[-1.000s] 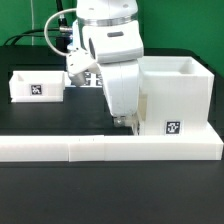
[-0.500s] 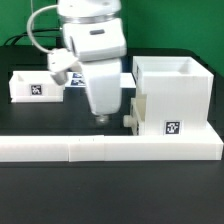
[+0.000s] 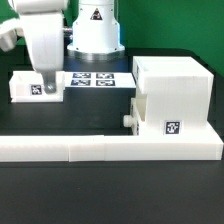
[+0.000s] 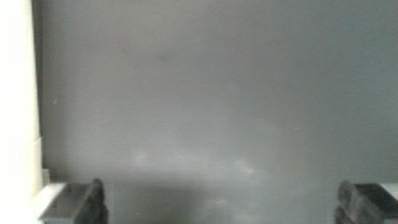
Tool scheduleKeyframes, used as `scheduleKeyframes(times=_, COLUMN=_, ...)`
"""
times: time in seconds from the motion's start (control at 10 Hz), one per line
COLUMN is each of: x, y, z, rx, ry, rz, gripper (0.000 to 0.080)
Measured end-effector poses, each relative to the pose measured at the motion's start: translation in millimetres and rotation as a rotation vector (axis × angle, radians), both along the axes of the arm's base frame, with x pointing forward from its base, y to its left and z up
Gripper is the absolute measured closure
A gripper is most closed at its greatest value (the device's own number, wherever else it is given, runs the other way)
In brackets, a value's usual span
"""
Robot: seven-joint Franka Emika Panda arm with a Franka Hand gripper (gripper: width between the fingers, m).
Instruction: Assemble drawer
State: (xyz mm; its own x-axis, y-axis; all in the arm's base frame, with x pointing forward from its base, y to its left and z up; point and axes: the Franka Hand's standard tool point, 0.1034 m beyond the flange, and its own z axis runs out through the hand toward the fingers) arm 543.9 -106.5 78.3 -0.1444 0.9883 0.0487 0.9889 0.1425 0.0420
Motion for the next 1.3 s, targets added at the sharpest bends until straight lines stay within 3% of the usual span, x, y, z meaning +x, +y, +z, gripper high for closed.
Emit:
scheduleKeyframes(times=0.3, x=-40.8, y=-3.5, z=-7.6, rx=0.000, ry=-0.007, rz=-0.072, gripper=0.0151)
scheduleKeyframes(times=0.5, x=-39.6, y=-4.1, z=-8.0, rx=-0.001, ry=-0.007, rz=-0.076, gripper=0.0151)
scheduleKeyframes(times=1.0, x=-46.5, y=-9.1, z=-9.7, rx=0.016, ry=-0.020, rz=-0.460, gripper=0.0151)
scheduleKeyframes(times=1.3, x=-87.9, y=-7.3, z=-15.9, rx=0.034, ry=-0.047, rz=-0.841, gripper=0.0151)
